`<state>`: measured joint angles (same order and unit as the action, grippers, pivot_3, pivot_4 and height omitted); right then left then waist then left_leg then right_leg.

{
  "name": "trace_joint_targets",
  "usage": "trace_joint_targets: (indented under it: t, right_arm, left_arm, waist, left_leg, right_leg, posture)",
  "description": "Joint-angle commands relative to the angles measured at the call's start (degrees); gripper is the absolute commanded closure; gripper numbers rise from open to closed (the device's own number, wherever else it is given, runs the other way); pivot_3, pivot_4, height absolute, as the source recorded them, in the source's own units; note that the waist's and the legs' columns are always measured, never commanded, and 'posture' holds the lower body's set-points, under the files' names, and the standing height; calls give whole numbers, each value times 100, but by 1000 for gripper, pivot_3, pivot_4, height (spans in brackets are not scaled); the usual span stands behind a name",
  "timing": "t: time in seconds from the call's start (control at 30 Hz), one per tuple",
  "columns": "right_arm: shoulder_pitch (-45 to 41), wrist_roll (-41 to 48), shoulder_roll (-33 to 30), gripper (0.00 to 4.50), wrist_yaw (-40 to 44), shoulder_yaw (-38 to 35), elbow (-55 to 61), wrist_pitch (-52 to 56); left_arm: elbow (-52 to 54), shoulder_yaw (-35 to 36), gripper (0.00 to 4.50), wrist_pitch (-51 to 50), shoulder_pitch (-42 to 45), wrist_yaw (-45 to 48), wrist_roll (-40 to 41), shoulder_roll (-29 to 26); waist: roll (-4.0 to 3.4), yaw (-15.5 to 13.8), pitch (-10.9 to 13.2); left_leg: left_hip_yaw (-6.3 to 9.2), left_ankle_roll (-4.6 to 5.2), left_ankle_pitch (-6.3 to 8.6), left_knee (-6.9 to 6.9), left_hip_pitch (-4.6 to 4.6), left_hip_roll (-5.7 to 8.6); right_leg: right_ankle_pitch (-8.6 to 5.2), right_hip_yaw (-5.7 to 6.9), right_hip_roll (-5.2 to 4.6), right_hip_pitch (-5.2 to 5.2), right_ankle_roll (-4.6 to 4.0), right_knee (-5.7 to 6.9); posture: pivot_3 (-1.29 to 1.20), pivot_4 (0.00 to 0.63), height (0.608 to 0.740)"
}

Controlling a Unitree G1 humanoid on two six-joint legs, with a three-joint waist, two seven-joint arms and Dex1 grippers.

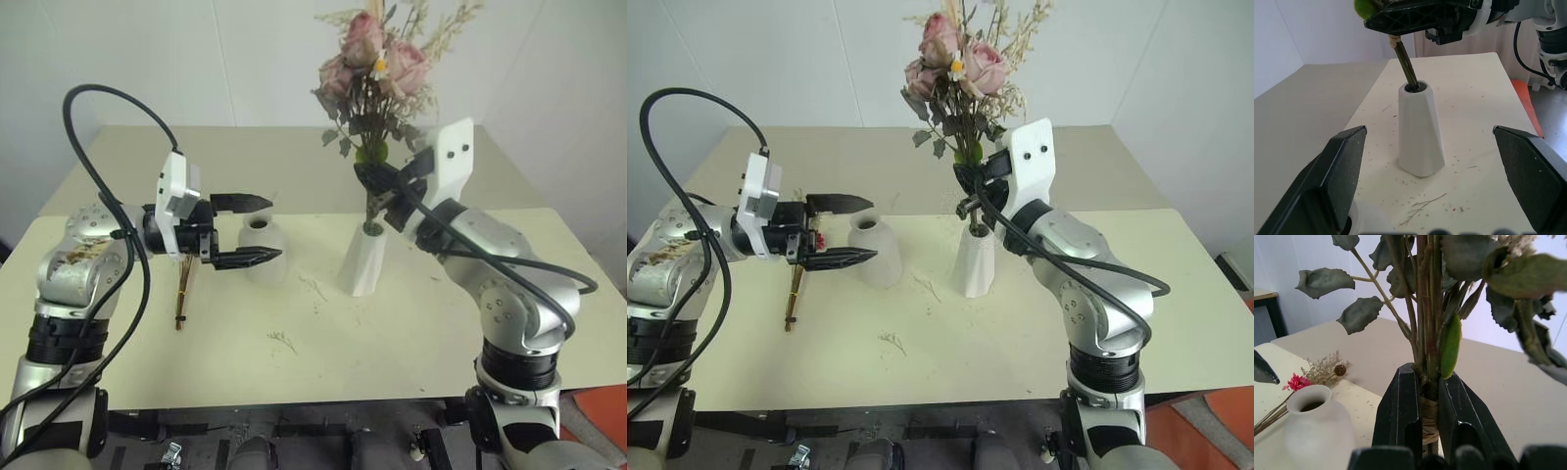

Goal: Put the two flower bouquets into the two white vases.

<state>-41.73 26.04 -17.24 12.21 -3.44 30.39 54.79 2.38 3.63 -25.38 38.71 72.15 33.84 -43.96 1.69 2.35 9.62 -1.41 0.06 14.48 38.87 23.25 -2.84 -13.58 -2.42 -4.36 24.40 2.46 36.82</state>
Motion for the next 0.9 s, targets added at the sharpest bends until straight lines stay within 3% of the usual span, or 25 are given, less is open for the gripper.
trace_joint_targets:
  t: [0.03,0.67,0.9]
  right_arm:
    - [-32,-14,49,4274,-23,-68,253,-339]
    - [244,27,65,4274,-186,-351,79,-364]
    - [481,-141,-51,4274,-145,-103,64,-321]
  left_arm:
    - [48,135,0,57,169,39,74,-14]
    - [68,192,0,51,148,24,67,-58]
    - [85,225,0,29,147,-15,83,-68]
  waist:
    - [0,1,0]
    - [0,-7,0]
    - [0,-6,0]
  left_leg:
    - [0,0,0,0,0,0]
    - [0,0,0,0,0,0]
    - [0,0,0,0,0,0]
  right_leg:
    - [0,0,0,0,0,0]
    - [0,0,0,0,0,-2]
    - [0,0,0,0,0,-2]
  posture:
    - [0,150,740]
    - [0,150,740]
    - [0,150,740]
